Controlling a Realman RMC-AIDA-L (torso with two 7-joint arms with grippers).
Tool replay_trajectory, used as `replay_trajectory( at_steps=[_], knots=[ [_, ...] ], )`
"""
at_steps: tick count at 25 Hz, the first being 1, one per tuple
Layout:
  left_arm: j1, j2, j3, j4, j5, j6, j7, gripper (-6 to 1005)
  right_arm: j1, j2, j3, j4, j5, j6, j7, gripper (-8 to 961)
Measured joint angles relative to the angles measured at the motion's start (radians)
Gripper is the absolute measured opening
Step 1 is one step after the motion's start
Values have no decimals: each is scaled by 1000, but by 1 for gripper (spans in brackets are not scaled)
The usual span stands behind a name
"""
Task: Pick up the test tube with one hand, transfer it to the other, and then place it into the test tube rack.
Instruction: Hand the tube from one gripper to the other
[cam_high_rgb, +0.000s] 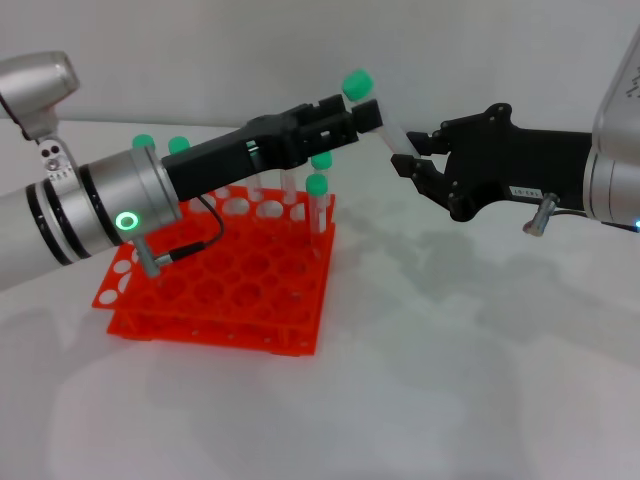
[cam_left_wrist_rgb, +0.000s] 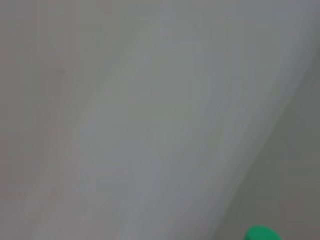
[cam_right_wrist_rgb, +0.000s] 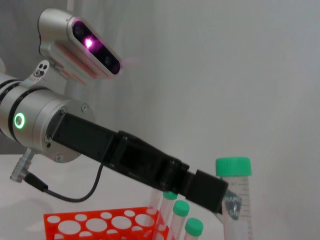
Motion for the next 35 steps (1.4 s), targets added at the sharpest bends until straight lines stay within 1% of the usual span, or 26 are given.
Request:
replay_trajectory(
  at_steps=[5,9,12,17,28,30,35],
  knots=[
    [-1,-1,-2,42,50,-33,12,858,1,0,-10,-2,-8,-5,16,271],
    [6,-7,-5,57,53,-44,42,841,13,1,-14,-1,-41,-7,53,277],
    [18,-8,-19,66,55,-44,61,828,17,1,-21,-1,-56,-13,70,281],
    [30,-11,-41,69,61,-43,86,622,22,2,-24,-3,-76,-18,83,288],
    [31,-11,-45,69,61,-44,97,457,34,1,-29,-2,-95,-18,84,304],
    [30,-11,-45,69,59,-44,99,415,35,1,-36,-2,-100,-18,84,307],
    [29,-11,-65,69,64,-44,106,334,36,0,-41,-2,-103,-17,82,314]
  ],
)
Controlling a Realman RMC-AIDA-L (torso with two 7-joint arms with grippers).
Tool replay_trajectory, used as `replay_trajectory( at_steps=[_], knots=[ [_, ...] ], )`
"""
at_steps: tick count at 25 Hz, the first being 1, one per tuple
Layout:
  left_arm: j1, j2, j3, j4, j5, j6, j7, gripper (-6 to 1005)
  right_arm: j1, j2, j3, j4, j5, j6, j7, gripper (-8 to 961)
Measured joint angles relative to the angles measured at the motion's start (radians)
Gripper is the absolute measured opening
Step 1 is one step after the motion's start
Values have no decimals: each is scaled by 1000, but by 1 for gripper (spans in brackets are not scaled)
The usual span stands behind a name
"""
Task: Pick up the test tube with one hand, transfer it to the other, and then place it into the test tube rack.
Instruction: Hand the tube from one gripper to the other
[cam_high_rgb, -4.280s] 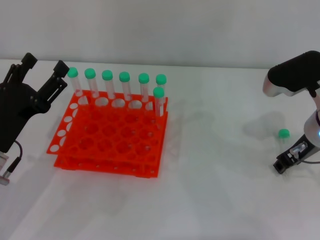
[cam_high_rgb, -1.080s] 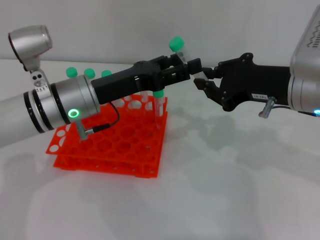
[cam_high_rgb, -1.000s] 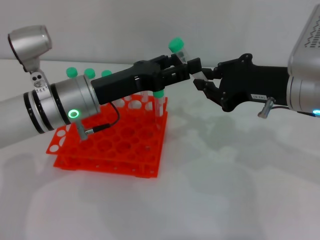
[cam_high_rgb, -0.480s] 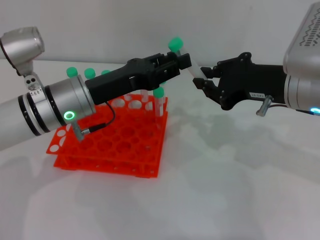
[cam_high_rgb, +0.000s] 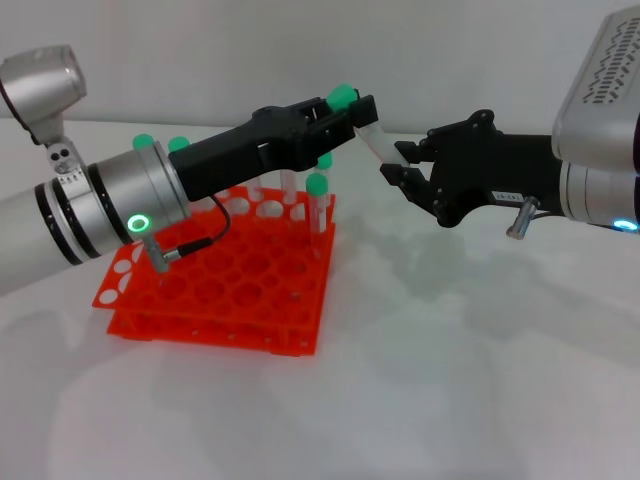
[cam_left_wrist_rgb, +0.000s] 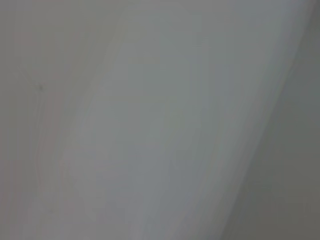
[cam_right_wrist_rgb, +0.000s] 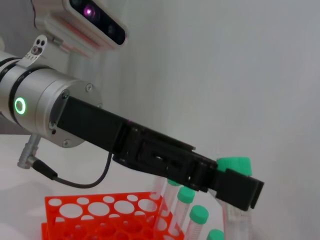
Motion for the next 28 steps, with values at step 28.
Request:
replay_trajectory(
  at_steps=[28],
  knots=[
    [9,0,-18,0,5,-13,34,277,1,0,52,29,-41,-19,14,494]
  ],
)
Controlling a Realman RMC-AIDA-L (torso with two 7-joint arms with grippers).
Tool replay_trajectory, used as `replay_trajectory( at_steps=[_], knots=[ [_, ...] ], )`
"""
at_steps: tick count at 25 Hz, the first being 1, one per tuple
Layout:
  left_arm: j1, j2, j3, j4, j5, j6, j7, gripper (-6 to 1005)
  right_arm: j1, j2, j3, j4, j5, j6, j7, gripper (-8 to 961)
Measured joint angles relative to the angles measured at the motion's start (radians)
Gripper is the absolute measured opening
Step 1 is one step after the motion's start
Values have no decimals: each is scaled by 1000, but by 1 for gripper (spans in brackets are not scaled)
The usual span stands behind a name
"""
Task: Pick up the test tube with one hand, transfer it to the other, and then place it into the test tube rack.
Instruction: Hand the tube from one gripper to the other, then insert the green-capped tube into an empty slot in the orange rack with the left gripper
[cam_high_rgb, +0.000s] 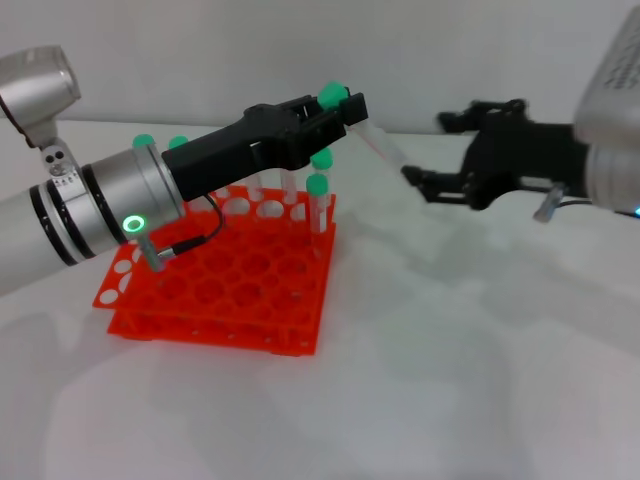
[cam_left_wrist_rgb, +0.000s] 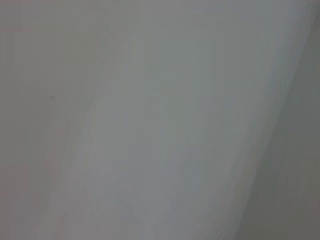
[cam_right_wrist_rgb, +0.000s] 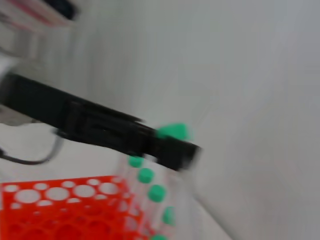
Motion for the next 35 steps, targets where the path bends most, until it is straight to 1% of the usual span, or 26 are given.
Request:
replay_trajectory(
  at_steps=[2,3,5,8,11,12,13,14,15,16,17,18,19,20,21,22,25,26,27,30,31,35],
  knots=[
    [8,4,-12,0,0,1,9,280,-11,0,30,7,0,-7,0,591],
    [14,7,-26,2,0,3,12,281,-15,0,39,9,0,-10,0,625],
    [38,19,-48,35,5,9,9,283,-31,0,70,20,3,-23,0,692],
    [97,54,-54,134,10,11,-30,287,-47,1,102,37,6,-41,0,793],
    [160,88,-75,223,48,12,-108,291,-63,1,115,44,7,-58,0,831],
    [186,97,-106,253,90,12,-150,292,-69,1,117,48,7,-66,0,843],
    [210,101,-150,279,144,12,-189,293,-75,1,117,50,8,-76,-1,856],
    [231,102,-193,302,192,12,-221,294,-79,0,117,52,8,-82,-3,856],
    [261,100,-267,341,278,6,-264,295,-84,0,117,55,8,-89,-4,855],
    [283,95,-319,369,333,1,-291,297,-87,0,117,59,9,-97,-6,855],
    [307,85,-379,406,416,-11,-330,298,-89,0,117,65,10,-105,-6,855],
    [337,68,-462,459,518,-27,-376,299,-89,0,117,71,11,-111,-7,854],
    [379,29,-594,554,685,-48,-452,300,-86,-1,115,86,11,-120,-7,854],
    [379,29,-594,554,685,-48,-452,301,-86,-1,115,86,11,-120,-7,853],
    [390,10,-642,590,758,-53,-482,303,-83,-1,114,91,12,-123,-7,853],
    [400,-15,-702,636,839,-55,-515,304,-81,-1,112,95,12,-125,-7,853],
    [401,-64,-810,698,1003,-64,-565,308,-78,0,106,100,13,-126,-6,851],
    [398,-77,-833,710,1040,-73,-570,309,-77,0,103,101,15,-126,-4,851],
    [396,-84,-850,719,1073,-85,-571,310,-77,0,101,101,17,-126,-4,851],
    [392,-100,-856,743,1138,-136,-549,314,-77,0,96,101,25,-126,-3,850],
    [390,-111,-855,756,1162,-161,-540,315,-78,0,95,101,27,-125,-2,850],
    [373,-145,-855,791,1231,-225,-533,320,-79,0,94,101,38,-119,-1,849]
  ],
)
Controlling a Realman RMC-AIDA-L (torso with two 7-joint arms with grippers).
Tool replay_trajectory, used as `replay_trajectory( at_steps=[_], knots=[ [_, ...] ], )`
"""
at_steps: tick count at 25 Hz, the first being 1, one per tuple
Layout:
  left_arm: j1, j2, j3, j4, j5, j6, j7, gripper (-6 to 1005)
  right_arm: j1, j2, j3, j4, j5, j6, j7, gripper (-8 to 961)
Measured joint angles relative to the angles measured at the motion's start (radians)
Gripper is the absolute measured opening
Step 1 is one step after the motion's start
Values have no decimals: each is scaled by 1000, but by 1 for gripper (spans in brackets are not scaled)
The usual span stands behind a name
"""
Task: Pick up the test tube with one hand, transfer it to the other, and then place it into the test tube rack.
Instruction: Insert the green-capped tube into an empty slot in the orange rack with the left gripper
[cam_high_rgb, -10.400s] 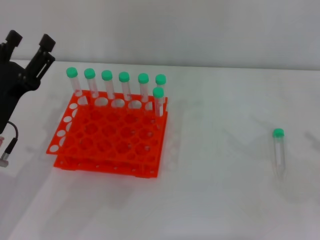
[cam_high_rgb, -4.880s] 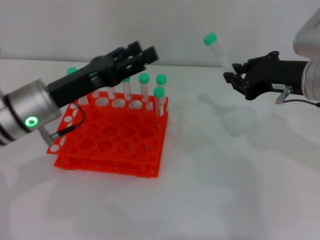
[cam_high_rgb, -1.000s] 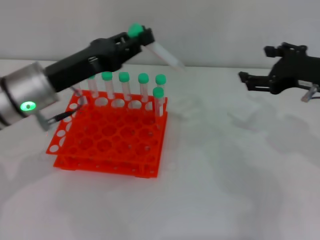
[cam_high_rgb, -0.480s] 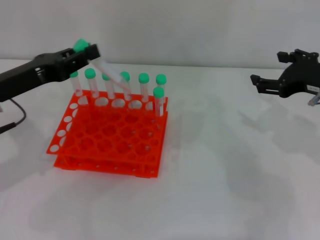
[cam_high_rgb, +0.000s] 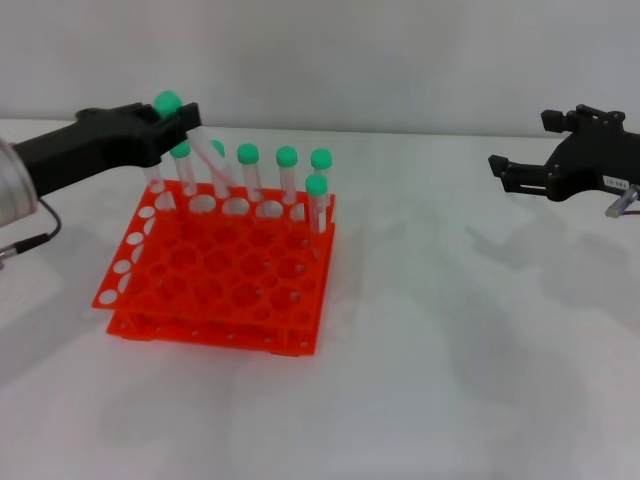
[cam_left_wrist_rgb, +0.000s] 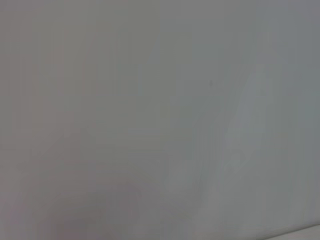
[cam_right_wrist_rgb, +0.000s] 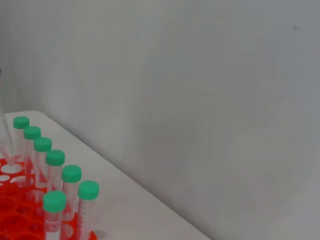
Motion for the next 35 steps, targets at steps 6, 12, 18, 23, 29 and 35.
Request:
replay_trajectory(
  at_steps=[6,12,18,23,29,35],
  knots=[
    [-67,-8,2,-53,63,-36,-9,327,1,0,-9,4,2,-2,4,848],
    [-124,-6,12,-122,94,-48,-20,334,13,0,-10,11,2,-6,8,848],
    [-149,-8,12,-155,129,-52,-40,341,23,0,-7,20,0,-6,8,847],
    [-158,-9,12,-160,162,-60,-58,347,29,0,-5,28,1,-6,9,846],
    [-163,-9,24,-169,171,-75,-65,355,38,0,-5,32,-2,-6,9,845],
    [-179,-9,37,-199,172,-94,-61,362,53,1,-8,46,-4,-15,9,845]
  ],
)
